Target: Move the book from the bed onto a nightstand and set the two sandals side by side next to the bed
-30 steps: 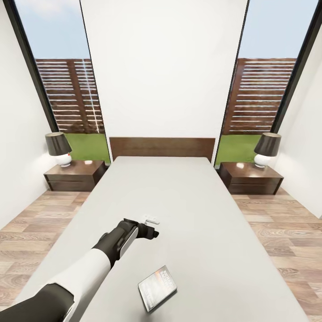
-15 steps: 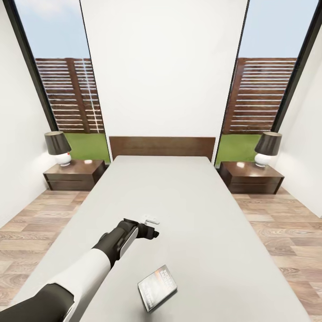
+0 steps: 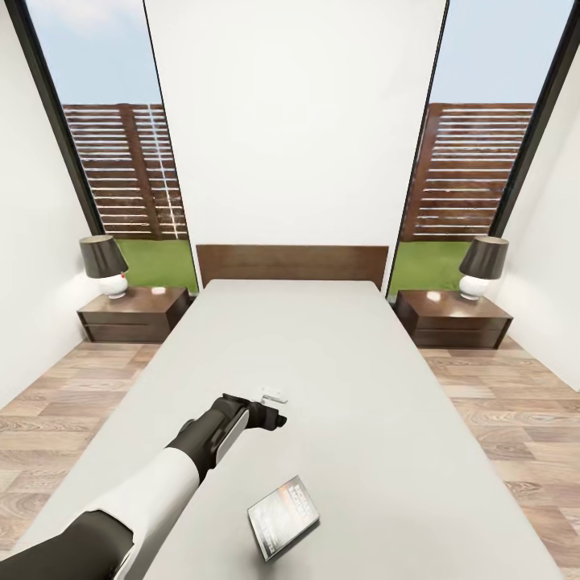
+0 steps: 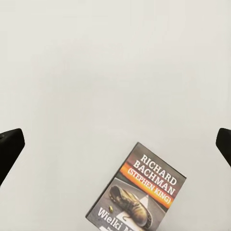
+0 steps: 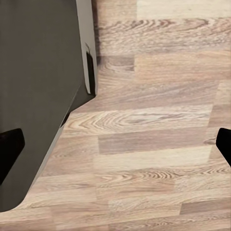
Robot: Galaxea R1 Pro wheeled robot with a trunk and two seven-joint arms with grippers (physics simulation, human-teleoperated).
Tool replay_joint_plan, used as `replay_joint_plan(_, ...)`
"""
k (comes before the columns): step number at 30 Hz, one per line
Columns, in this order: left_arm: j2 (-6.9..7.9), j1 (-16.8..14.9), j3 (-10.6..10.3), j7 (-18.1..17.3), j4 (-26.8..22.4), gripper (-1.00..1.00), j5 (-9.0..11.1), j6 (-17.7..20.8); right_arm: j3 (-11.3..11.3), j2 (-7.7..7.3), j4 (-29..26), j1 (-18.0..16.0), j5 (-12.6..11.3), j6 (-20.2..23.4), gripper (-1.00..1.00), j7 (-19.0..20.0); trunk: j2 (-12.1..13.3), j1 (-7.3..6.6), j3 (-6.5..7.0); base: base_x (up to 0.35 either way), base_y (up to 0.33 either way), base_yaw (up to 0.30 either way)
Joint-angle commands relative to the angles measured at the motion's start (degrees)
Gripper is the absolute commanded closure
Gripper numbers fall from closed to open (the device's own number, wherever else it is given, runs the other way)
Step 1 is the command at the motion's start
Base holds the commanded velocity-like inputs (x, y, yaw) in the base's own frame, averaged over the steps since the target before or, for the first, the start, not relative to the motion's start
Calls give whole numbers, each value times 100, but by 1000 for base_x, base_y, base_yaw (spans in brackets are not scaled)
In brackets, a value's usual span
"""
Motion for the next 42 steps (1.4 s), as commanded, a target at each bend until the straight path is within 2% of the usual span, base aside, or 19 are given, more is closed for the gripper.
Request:
replay_joint_plan(1,4,-4,-23,18,-6,-100,58,26,-50,1,11,-3,49,-32,-100,15,-4,1,-5,0,0,0)
replay_joint_plan(42,4,-4,-24,22,-13,-100,58,19,-50,15,11,53,49,-32,-100,17,-4,1,-39,0,0,0)
